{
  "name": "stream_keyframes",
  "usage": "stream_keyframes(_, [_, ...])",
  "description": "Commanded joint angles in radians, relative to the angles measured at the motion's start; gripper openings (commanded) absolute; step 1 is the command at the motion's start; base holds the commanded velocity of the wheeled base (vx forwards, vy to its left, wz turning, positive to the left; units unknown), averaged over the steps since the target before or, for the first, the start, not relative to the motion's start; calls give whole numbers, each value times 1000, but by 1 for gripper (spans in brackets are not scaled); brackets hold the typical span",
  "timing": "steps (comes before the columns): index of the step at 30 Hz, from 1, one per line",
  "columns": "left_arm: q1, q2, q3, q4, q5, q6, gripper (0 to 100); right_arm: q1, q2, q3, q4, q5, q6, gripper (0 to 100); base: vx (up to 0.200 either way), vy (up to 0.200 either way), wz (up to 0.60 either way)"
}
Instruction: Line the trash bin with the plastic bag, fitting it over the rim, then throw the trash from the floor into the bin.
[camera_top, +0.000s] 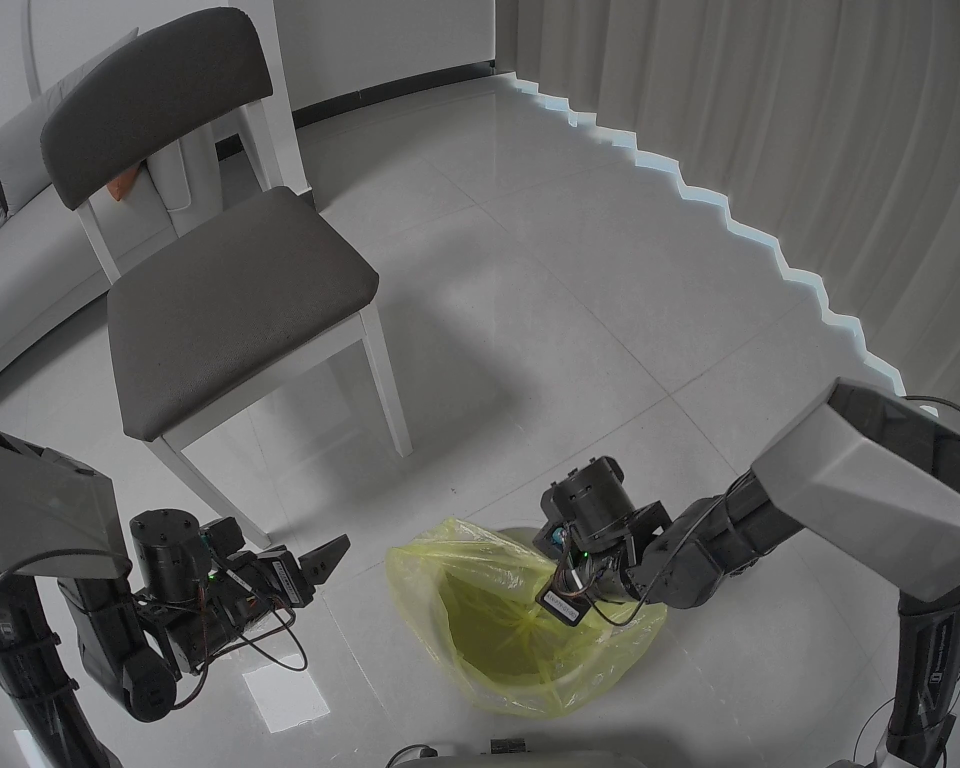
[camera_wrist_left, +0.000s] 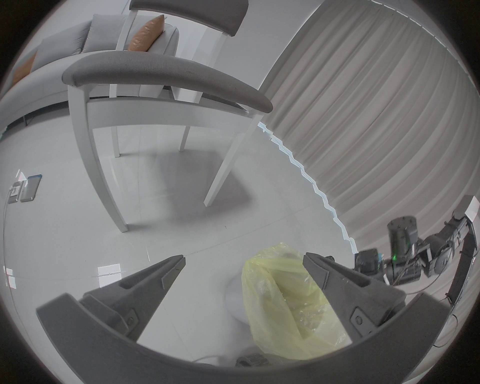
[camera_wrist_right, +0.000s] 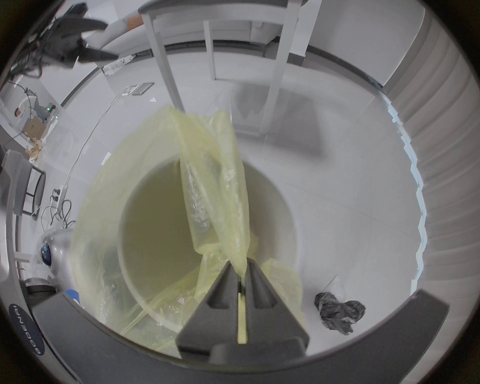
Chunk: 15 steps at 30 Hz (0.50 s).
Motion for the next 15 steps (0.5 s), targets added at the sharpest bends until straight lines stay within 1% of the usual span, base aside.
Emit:
stream_keyframes(1, [-3, -62, 54, -18, 6, -1, 100, -9, -100, -21, -1, -1, -7, 0, 0, 0, 0])
stream_keyframes(8, [-34, -62, 34, -18, 24, 1, 100, -26, -108, -52, -5, 0, -1, 0, 0, 0, 0])
stream_keyframes(12, [-35, -59, 31, -18, 23, 1, 100, -38, -109, -55, -1, 0, -7, 0, 0, 0, 0])
stream_keyframes(15, [-35, -45, 28, -18, 21, -2, 100, -71, -94, -80, 0, 0, -24, 0, 0, 0, 0])
